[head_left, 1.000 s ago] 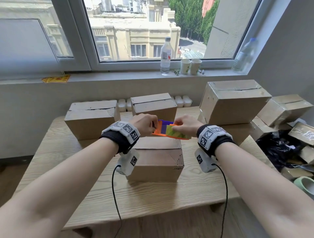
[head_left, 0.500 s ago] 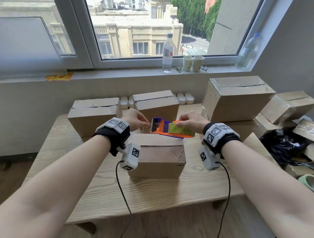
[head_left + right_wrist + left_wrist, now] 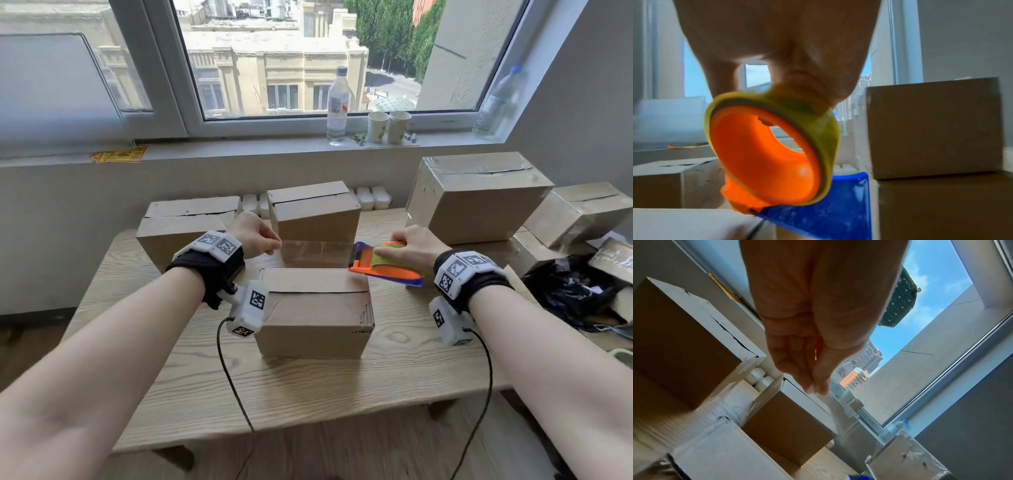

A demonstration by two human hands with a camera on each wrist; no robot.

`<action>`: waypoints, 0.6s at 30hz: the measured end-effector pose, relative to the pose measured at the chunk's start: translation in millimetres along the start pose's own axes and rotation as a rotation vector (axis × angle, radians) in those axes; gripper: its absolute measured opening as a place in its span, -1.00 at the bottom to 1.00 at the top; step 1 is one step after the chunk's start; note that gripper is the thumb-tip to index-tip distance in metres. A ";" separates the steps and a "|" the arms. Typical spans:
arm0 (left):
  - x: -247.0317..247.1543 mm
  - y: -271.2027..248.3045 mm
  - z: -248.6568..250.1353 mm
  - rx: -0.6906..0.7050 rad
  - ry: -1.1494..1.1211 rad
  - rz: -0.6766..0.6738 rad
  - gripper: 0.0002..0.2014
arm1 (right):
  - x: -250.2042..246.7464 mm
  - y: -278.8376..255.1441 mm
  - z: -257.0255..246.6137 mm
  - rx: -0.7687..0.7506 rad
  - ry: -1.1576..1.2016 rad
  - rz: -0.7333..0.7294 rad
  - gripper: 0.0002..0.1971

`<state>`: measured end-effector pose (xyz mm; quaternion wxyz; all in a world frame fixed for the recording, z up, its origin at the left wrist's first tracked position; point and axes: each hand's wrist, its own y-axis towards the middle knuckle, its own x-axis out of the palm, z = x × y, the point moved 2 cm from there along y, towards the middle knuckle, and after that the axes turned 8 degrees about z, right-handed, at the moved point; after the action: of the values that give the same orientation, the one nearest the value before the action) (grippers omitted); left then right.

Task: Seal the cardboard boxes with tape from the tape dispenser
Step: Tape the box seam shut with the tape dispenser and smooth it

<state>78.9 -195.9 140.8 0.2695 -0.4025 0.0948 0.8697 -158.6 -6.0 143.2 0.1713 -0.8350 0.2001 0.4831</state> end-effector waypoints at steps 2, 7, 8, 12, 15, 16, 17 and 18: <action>-0.3 -1.1 -3.7 -0.010 0.015 -0.009 -0.93 | -1.1 -0.7 7.4 0.013 0.017 -0.027 -0.73; -4.9 2.9 -18.2 -0.068 0.059 -0.009 -0.92 | -12.8 -7.0 22.0 0.088 -0.071 0.031 -0.59; -6.5 3.6 -21.5 -0.082 0.069 -0.011 -0.91 | -15.5 -8.8 26.3 0.108 -0.096 0.032 -0.59; -3.9 -1.6 -25.3 -0.089 0.139 -0.043 -0.90 | -14.6 -13.8 36.4 0.143 -0.032 -0.001 -0.70; 2.2 -5.2 -28.4 -0.098 0.144 -0.052 -0.89 | -8.9 -14.4 35.4 0.141 -0.062 0.012 -0.70; 3.2 -6.8 -30.6 -0.106 0.148 -0.052 -0.90 | -6.8 -13.9 36.8 0.147 -0.095 0.007 -0.67; 3.6 -8.1 -34.4 -0.116 0.159 -0.054 -0.90 | -4.8 -13.4 39.2 0.162 -0.135 0.000 -0.62; 4.2 -8.9 -38.9 -0.128 0.166 -0.059 -0.90 | -3.5 -12.7 42.7 0.186 -0.180 -0.005 -0.55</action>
<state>106.7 -201.6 112.5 0.2600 -0.4922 0.0490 0.8293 -185.4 26.0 127.2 0.2665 -0.7693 0.2260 0.5348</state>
